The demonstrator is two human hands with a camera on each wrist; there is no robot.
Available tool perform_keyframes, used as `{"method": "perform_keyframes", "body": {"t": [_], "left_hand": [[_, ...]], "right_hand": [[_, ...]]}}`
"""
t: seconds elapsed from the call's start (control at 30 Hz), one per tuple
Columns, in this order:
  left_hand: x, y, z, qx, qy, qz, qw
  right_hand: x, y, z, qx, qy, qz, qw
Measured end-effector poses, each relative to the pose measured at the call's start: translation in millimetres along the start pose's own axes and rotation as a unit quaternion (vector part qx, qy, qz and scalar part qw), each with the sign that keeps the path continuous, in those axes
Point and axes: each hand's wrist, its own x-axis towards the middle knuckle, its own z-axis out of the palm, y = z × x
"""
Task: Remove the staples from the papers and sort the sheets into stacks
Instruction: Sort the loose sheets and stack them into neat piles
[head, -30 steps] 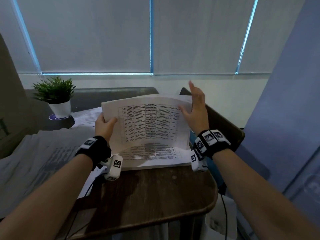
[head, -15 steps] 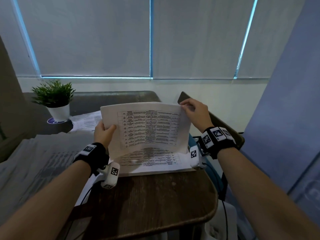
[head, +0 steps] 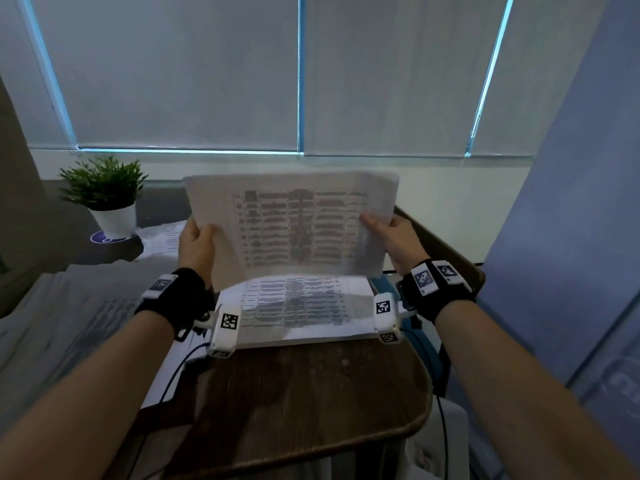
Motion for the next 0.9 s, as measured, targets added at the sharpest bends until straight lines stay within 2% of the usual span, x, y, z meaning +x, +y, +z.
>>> {"method": "perform_keyframes", "body": {"t": [0.1,0.17,0.27,0.33,0.43,0.5,0.57,0.63,0.7,0.73,0.8,0.83,0.9], "left_hand": [[2.3,-1.9,-4.0,0.013,-0.006,0.023,1.0],[-0.3,-14.9,-8.0,0.032,-0.012,0.003,0.999],[-6.4,-34.5,-7.7,0.068,0.008,-0.057,0.996],[-7.5,-37.8,-3.3,0.083,0.033,-0.063,0.994],[-1.6,-27.0,-0.9,0.079,0.049,-0.014,0.996],[1.6,-21.0,-5.8,0.076,0.05,0.002,0.996],[-0.8,-23.9,-11.3,0.054,0.038,-0.014,0.998],[-4.5,-31.7,-13.5,0.05,0.03,-0.031,0.998],[-6.6,-34.1,-11.2,0.078,0.039,-0.014,0.996],[-8.0,-31.8,-9.9,0.086,0.042,0.008,0.995],[-9.5,-22.8,-9.4,0.106,0.039,0.074,0.991],[-9.1,-17.4,-9.4,0.121,0.034,0.11,0.986],[-8.2,-6.3,-10.6,0.184,0.011,0.162,0.969]], "right_hand": [[-3.7,0.3,1.0,0.008,-0.007,-0.021,1.0],[-15.3,11.3,-0.6,0.012,-0.018,0.03,0.999],[-31.0,33.3,4.3,-0.016,-0.083,0.1,0.991],[-27.8,41.7,12.6,-0.032,-0.051,0.118,0.991],[-20.4,41.0,16.3,0.007,0.011,0.078,0.997],[-26.1,33.3,13.3,0.062,-0.003,0.07,0.996],[-30.0,33.8,7.4,0.086,-0.029,0.065,0.994],[-29.5,33.4,7.7,0.049,-0.001,0.029,0.998],[-25.8,26.3,12.2,-0.039,0.057,-0.057,0.996],[-22.7,20.7,14.5,-0.089,0.078,-0.127,0.985],[-17.0,7.3,15.6,-0.208,0.085,-0.263,0.938],[-12.4,2.9,14.4,-0.287,0.071,-0.299,0.907],[-5.1,-2.3,9.2,-0.418,0.04,-0.322,0.848]]}}
